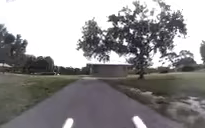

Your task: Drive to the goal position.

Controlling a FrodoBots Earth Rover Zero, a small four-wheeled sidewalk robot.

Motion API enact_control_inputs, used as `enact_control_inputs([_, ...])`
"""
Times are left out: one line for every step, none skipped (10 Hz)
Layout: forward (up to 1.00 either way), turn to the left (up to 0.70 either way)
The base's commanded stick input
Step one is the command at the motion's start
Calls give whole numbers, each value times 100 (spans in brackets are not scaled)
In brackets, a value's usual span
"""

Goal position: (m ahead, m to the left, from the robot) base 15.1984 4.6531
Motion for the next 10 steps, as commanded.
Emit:
enact_control_inputs([69,28])
enact_control_inputs([69,34])
enact_control_inputs([69,34])
enact_control_inputs([69,34])
enact_control_inputs([69,34])
enact_control_inputs([69,34])
enact_control_inputs([69,34])
enact_control_inputs([69,34])
enact_control_inputs([69,34])
enact_control_inputs([69,30])
